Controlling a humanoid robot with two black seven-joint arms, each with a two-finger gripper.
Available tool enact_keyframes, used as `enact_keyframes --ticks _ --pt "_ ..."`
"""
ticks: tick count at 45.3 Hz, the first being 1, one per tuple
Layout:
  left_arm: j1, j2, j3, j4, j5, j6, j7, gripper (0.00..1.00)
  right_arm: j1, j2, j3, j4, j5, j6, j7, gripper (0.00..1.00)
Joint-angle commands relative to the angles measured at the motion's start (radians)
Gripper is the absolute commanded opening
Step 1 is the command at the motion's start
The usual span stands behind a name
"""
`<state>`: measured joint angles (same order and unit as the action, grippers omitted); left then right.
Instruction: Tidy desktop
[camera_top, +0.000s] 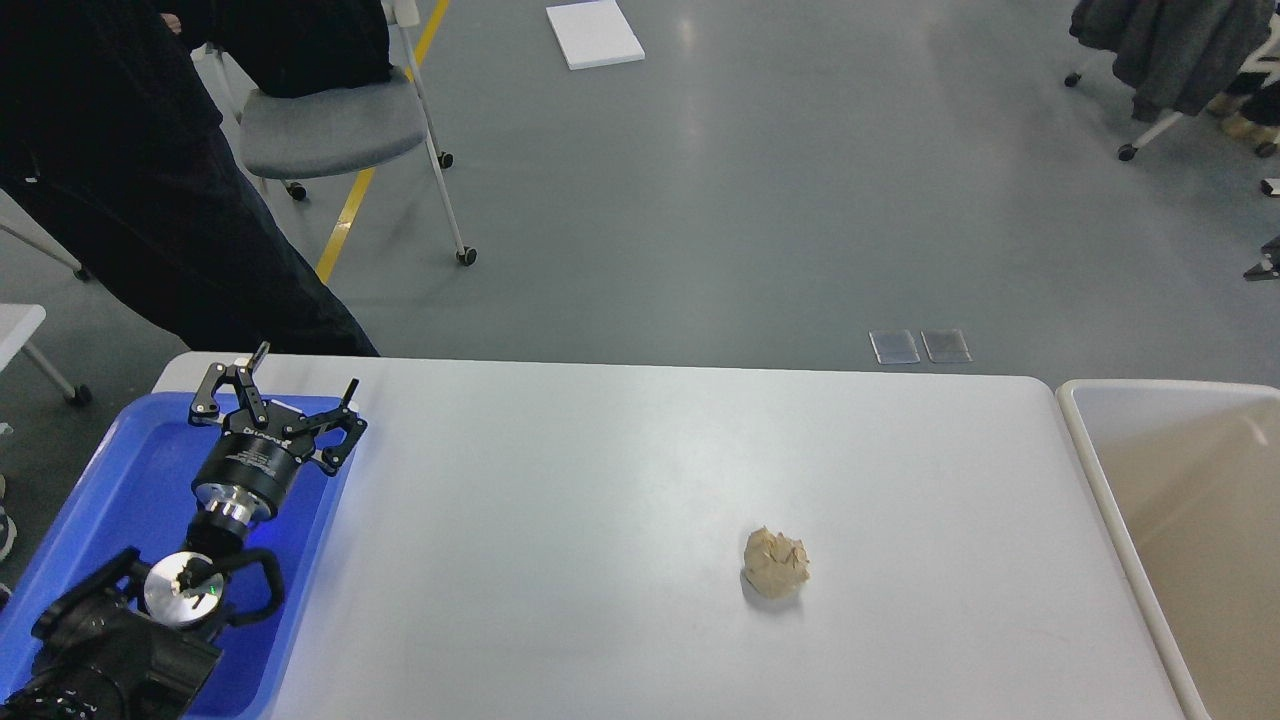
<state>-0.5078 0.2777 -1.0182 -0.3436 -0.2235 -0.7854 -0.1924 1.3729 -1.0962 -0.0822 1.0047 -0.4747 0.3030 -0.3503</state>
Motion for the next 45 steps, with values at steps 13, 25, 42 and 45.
enact_keyframes --ticks 13,25,42,45 --pt "0.0 0.0 0.001 0.0 0.001 0.0 0.001 1.0 0.511 0.099 -0.576 0.152 -0.025 0.019 0.0 1.0" --pt "0.002 0.0 0.001 0.0 0.001 0.0 0.001 1.0 0.866 0.398 -1.166 0.296 0.16 0.019 0.204 1.0" --pt "0.002 0.0 0.001 0.0 0.001 0.0 0.001 1.0 1.086 0.613 -1.294 0.58 0.168 0.174 0.29 1.0" --pt "0.002 0.0 0.001 0.0 0.001 0.0 0.001 1.0 1.103 0.642 -1.291 0.598 0.168 0.197 0.292 1.0"
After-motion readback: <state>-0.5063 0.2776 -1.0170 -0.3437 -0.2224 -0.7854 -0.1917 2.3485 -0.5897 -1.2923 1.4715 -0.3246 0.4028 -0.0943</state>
